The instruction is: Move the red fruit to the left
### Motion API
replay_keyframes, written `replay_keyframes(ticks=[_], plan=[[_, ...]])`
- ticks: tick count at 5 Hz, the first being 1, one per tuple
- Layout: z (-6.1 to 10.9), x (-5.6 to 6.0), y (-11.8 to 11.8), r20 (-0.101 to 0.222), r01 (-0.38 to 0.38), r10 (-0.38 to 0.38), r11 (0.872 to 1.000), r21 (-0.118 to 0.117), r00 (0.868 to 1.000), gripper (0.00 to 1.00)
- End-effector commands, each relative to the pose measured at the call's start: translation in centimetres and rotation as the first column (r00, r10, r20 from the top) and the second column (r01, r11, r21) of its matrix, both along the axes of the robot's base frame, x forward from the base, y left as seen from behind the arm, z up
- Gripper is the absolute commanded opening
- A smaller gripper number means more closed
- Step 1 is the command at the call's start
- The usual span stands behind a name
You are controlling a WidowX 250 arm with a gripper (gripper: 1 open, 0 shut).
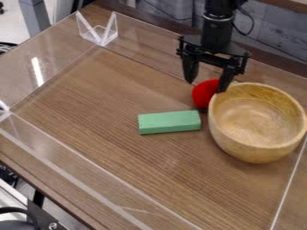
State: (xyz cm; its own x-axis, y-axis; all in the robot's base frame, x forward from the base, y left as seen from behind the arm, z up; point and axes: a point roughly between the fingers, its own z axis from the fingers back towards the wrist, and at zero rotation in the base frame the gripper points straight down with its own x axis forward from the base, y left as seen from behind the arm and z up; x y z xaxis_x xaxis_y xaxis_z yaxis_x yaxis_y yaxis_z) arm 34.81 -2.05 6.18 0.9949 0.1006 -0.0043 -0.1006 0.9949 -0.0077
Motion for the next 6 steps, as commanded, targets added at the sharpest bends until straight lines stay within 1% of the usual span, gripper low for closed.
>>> replay_keyframes(ticks=[1, 2, 3, 4, 5, 6], plan=[[0.7, 0.7, -0.6, -0.002, 0.023, -0.023, 1.0, 0.006, 1.0, 0.0], [1.7, 1.5, -0.5, -0.003, 0.028, -0.028, 1.0, 0.005, 1.0, 0.0], [2.8, 1.6, 0.3, 0.013, -0.013, 0.014, 1.0, -0.007, 1.0, 0.0], [4.1, 1.8, 1.4, 0.035, -0.061, 0.062, 0.998, -0.026, 0.997, 0.0], [5.2, 1.5, 2.3, 0.05, -0.1, 0.102, 0.994, -0.041, 0.994, 0.0], [5.0, 1.1, 1.9, 0.046, -0.116, 0.118, 0.992, -0.043, 0.992, 0.0]])
